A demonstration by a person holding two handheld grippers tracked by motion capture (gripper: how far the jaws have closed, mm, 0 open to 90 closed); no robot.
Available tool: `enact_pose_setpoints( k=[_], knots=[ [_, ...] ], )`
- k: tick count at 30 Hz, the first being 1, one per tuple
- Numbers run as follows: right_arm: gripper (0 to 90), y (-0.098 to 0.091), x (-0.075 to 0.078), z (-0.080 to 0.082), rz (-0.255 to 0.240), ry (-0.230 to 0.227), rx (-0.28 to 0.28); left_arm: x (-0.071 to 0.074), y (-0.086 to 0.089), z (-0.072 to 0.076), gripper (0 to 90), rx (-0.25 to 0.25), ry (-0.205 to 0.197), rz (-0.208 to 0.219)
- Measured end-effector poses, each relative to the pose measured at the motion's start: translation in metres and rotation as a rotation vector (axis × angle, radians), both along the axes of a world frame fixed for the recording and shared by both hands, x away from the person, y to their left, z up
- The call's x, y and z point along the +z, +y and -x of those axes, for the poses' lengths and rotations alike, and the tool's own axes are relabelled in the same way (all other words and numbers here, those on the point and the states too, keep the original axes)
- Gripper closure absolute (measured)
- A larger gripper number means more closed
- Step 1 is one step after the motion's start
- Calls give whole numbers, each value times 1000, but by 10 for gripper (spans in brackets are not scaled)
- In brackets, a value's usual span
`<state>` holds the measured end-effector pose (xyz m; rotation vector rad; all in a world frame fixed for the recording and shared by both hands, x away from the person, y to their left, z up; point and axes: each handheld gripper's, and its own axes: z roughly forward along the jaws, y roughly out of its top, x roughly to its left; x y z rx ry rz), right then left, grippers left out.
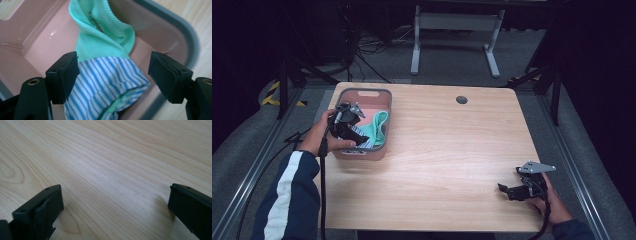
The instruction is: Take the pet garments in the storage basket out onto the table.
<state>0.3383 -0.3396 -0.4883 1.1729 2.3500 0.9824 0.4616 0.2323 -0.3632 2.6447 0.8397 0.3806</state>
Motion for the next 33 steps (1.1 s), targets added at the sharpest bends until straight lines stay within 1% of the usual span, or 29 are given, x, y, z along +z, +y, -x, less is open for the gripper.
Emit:
enact_pose_setpoints(
  k=[1,3,6,7,8,9,10,11,12,13,14,16,17,18,20,22,23,25,26,28,30,31,32,33],
  knots=[
    [4,0,0,0,0,0,0,-4,-1,-6,246,-3,8,-14],
    [4,0,0,0,0,0,0,-11,-2,-13,247,12,34,-20],
    [4,0,0,0,0,0,0,-19,-6,-23,245,19,70,-60],
    [4,0,0,0,0,0,0,-21,-6,-25,246,25,79,-63],
    [4,0,0,0,0,0,0,-24,-7,-29,245,30,98,-75],
    [4,0,0,0,0,0,0,-27,-7,-31,241,39,106,-85],
    [4,0,0,0,-1,1,-1,-30,-8,-36,235,42,129,-113],
    [4,0,0,0,-1,1,-1,-30,-8,-36,234,42,129,-113],
    [4,0,0,0,-1,1,-1,-35,-9,-40,235,44,151,-125],
    [4,0,0,0,-2,1,-1,-39,-8,-42,238,48,157,-116],
    [4,0,0,0,-1,1,-1,-42,-7,-45,240,48,171,-118],
    [4,0,0,0,-1,1,-1,-49,-6,-49,239,61,216,-140],
    [4,0,0,0,-1,1,-1,-52,-6,-51,236,62,227,-145],
    [4,0,0,0,-1,1,-1,-56,-5,-53,232,72,243,-147],
    [4,0,0,0,-1,1,-1,-61,-6,-55,225,76,254,-152],
    [4,0,0,0,-1,1,-1,-64,-8,-57,214,81,267,-164],
    [4,0,0,0,-1,1,-1,-64,-8,-57,210,81,267,-164],
    [4,0,0,0,-1,1,-1,-68,-10,-61,198,91,298,-174],
    [4,0,0,0,-1,1,-1,-68,-10,-61,197,91,298,-174],
    [4,0,0,0,-1,1,-1,-70,-13,-62,195,91,323,-201],
    [4,0,0,0,-1,0,-1,-71,-16,-63,191,87,336,-226],
    [4,0,0,0,-1,1,-1,-72,-16,-63,193,94,342,-221],
    [4,0,0,0,-1,0,-1,-71,-16,-64,201,96,354,-227],
    [4,0,0,0,-2,0,-2,-71,-16,-64,210,102,363,-218]
  ],
)
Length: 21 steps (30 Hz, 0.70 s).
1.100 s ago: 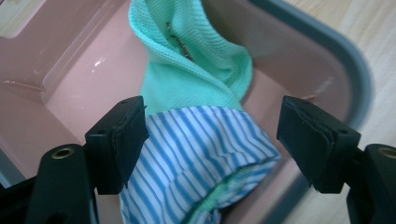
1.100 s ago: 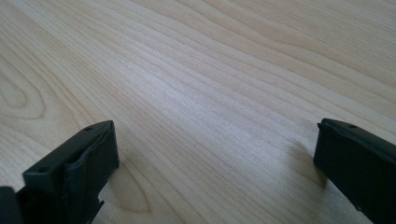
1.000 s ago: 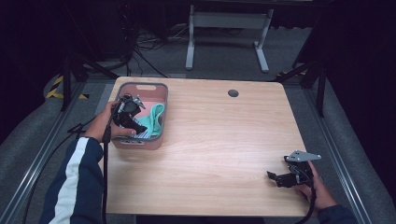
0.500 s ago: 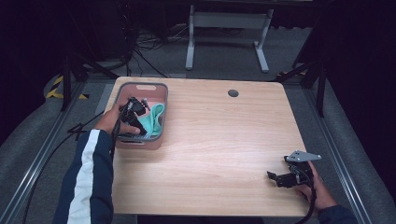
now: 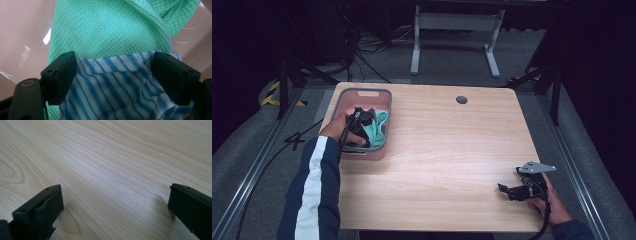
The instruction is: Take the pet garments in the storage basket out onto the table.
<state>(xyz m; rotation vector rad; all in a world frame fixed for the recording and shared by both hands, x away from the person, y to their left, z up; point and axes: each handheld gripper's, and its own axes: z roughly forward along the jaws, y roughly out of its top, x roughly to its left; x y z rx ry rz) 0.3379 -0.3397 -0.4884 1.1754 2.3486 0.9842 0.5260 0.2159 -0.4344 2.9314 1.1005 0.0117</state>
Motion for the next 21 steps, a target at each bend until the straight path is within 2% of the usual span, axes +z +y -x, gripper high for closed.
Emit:
enact_pose_setpoints(
  k=[3,5,6,8,11,14,17,19,21],
  knots=[
    [4,0,0,0,1,0,0,0,0,0,251,13,10,1],
    [4,0,0,0,0,0,0,2,-1,1,314,8,7,-8],
    [4,0,0,0,0,0,0,4,-1,2,357,-2,10,-15],
    [4,0,0,0,1,0,0,6,-1,4,516,-9,-1,-24],
    [4,0,0,0,1,-1,0,7,-1,6,640,-9,-16,-27],
    [4,0,0,0,1,-1,0,8,1,9,695,-23,-48,-33],
    [4,0,0,0,1,-1,0,8,5,10,716,-11,-74,-5],
    [5,0,0,0,1,0,0,11,7,11,725,20,-138,-24],
    [6,0,0,0,2,0,0,13,10,13,733,31,-166,7]
  ],
)
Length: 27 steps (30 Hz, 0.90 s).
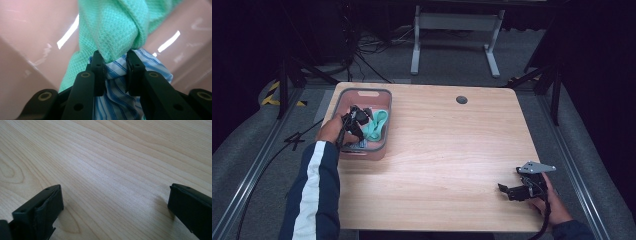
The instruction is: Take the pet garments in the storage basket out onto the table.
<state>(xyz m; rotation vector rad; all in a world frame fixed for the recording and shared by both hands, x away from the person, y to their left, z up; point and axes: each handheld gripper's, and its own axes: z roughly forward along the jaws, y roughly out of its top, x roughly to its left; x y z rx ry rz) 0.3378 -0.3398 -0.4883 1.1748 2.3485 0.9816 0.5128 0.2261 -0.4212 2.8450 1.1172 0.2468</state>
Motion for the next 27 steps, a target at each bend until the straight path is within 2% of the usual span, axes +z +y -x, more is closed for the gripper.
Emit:
enact_pose_setpoints(
  k=[2,7,8,9,17,19,20,21,22,27],
  knots=[
    [6,0,0,0,1,-1,-1,2,2,2,735,7,-19,14],
    [6,0,0,0,1,-1,-1,12,6,10,739,17,-94,68],
    [6,0,0,0,1,-1,-1,12,6,10,739,17,-94,68],
    [6,0,0,0,0,-2,-1,15,7,12,739,18,-118,73],
    [6,0,0,0,0,-1,-1,36,13,25,743,54,-233,132],
    [7,0,0,0,1,-1,-1,40,14,29,743,56,-263,154],
    [6,0,0,0,1,-1,-1,43,14,32,743,54,-283,177],
    [6,0,0,0,1,-1,-1,43,14,32,743,54,-283,177],
    [6,0,0,0,0,0,-1,47,14,34,743,52,-302,183],
    [6,0,0,0,0,-2,-1,59,14,42,744,54,-362,241]
  ],
)
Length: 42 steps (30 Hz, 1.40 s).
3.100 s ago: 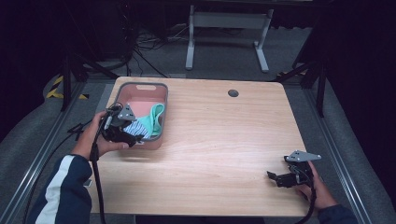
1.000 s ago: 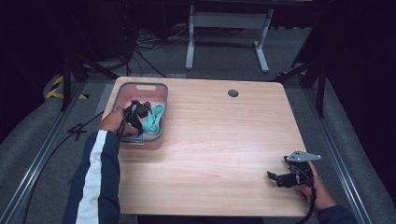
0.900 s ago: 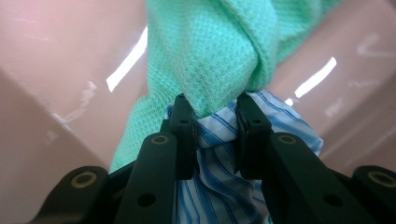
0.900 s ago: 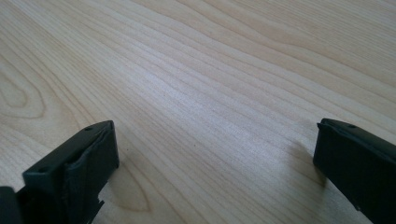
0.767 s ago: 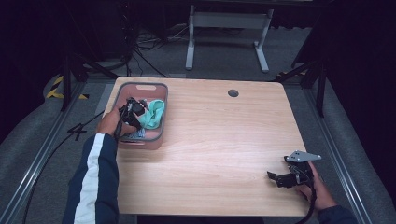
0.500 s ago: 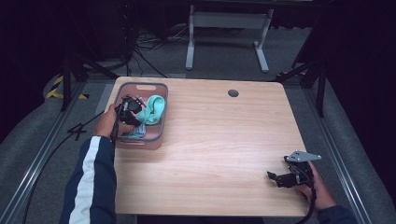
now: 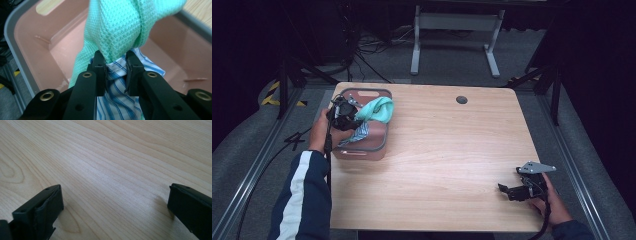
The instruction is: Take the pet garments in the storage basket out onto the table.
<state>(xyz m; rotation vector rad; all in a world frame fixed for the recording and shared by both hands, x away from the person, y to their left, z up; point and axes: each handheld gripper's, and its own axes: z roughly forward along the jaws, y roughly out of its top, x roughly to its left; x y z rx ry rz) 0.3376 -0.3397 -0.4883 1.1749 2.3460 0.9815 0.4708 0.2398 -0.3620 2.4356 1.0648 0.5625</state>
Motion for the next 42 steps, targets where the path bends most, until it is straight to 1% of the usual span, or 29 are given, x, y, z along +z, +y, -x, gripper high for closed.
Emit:
enact_pose_setpoints(
  k=[1,4,6,7,8,9,10,12,13,15,16,17,18,19,20,22,23,26,29,30,31,33,35,37,38,39,40,41,42],
  knots=[
    [6,0,0,0,0,0,0,0,0,0,745,0,0,0],
    [6,0,0,0,0,1,1,5,-2,4,746,5,-44,20],
    [7,0,0,0,0,1,1,7,-2,5,746,3,-50,18],
    [7,0,0,0,0,1,1,9,-2,6,746,7,-68,21],
    [6,0,0,0,0,1,1,11,-2,7,747,8,-73,39],
    [6,0,0,0,0,1,1,13,-2,8,747,7,-75,37],
    [6,0,0,0,0,0,0,15,-2,9,747,3,-88,41],
    [6,0,0,0,0,1,1,19,-3,11,748,2,-96,52],
    [6,0,0,0,0,0,0,21,-3,12,749,-1,-103,48],
    [6,0,0,0,0,1,1,24,-4,13,750,-11,-108,57],
    [7,0,0,0,0,0,0,26,-5,14,749,-7,-128,50],
    [6,0,0,0,0,1,1,27,-5,14,749,-9,-123,60],
    [7,0,0,0,0,0,0,30,-5,15,750,-17,-123,56],
    [6,0,0,0,0,1,1,32,-6,16,749,-18,-140,60],
    [6,0,0,0,0,1,1,33,-7,17,750,-20,-141,76],
    [7,0,0,0,0,1,1,37,-10,19,749,-35,-150,79],
    [7,0,0,0,0,1,1,39,-11,20,750,-37,-147,75],
    [7,0,0,0,0,1,1,42,-16,21,749,-47,-167,77],
    [6,0,0,0,0,1,1,46,-20,22,749,-62,-169,74],
    [6,0,0,0,0,1,1,48,-23,23,749,-65,-178,78],
    [7,0,0,0,0,1,1,50,-24,24,749,-73,-174,78],
    [7,0,0,0,0,1,1,53,-28,25,749,-77,-182,84],
    [6,0,0,0,0,1,1,58,-33,27,749,-99,-187,102],
    [6,0,0,0,0,1,1,61,-39,28,750,-117,-195,97],
    [7,0,0,0,0,0,0,63,-43,30,749,-136,-201,91],
    [7,0,0,0,-1,1,-1,64,-47,31,749,-144,-206,95],
    [7,0,0,0,0,0,-1,67,-51,33,749,-156,-199,95],
    [7,0,0,0,0,0,-1,67,-51,33,749,-156,-199,95],
    [7,0,0,0,0,0,-1,69,-53,34,749,-168,-210,87]
  ],
)
